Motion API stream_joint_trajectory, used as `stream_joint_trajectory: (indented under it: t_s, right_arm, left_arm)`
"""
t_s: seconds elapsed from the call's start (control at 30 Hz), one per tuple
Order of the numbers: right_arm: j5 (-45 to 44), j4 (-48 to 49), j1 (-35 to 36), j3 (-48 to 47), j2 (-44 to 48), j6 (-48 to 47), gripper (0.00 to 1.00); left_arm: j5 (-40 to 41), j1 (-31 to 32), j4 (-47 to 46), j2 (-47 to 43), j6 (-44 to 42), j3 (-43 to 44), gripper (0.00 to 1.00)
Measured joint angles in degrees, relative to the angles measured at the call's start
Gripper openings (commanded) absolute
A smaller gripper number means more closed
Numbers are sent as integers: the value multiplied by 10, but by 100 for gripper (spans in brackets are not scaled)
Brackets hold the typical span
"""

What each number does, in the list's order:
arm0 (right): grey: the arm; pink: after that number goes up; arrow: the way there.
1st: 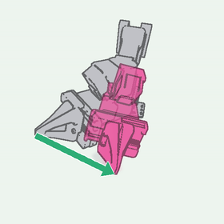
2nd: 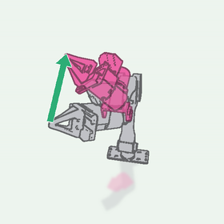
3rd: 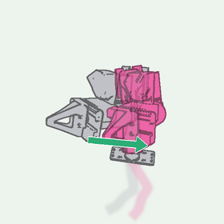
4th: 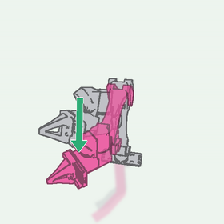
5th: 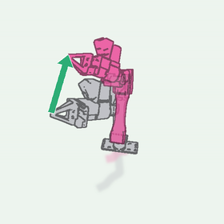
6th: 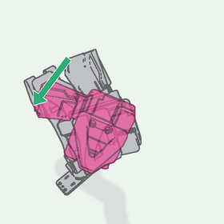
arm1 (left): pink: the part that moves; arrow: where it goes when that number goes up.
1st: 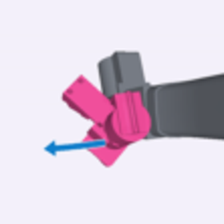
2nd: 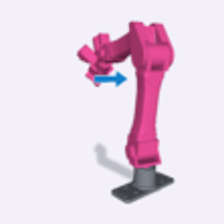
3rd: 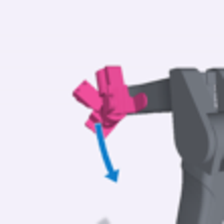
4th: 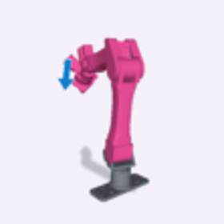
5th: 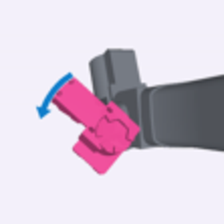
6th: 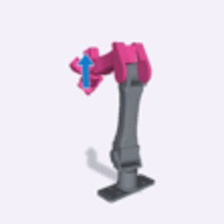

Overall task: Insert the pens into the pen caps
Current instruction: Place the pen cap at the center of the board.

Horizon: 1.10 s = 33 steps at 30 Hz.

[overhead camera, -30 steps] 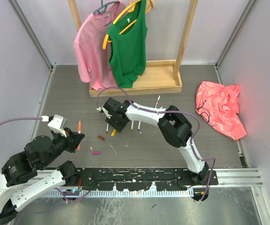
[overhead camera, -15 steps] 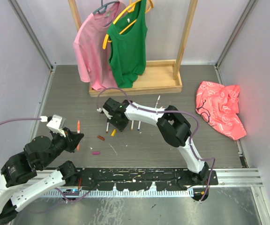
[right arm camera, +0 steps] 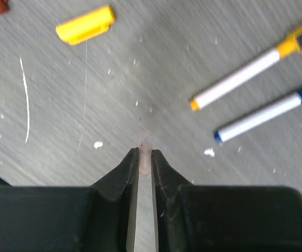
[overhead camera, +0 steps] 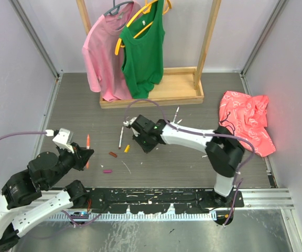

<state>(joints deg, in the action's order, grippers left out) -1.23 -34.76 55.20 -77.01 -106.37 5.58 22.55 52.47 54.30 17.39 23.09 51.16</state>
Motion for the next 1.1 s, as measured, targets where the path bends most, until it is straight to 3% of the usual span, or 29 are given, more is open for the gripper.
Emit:
stream_joint_trajectory:
  t_s: [0.17,0.4,0.77,1.1]
  right_arm:
    - [-12,26,3,128,103,64,16]
    - [-25,33,6,250,172,140,18]
    - [-46,40,6,270,174,160,23]
    - [-53,44,6,269,156,159,35]
  left_arm:
    - [0,0,0,4,0,0,0]
    - [0,0,0,14,0,0,0]
    - [1,0,0,14,0,-1,0]
    - [7,0,0,7,0,-1,0]
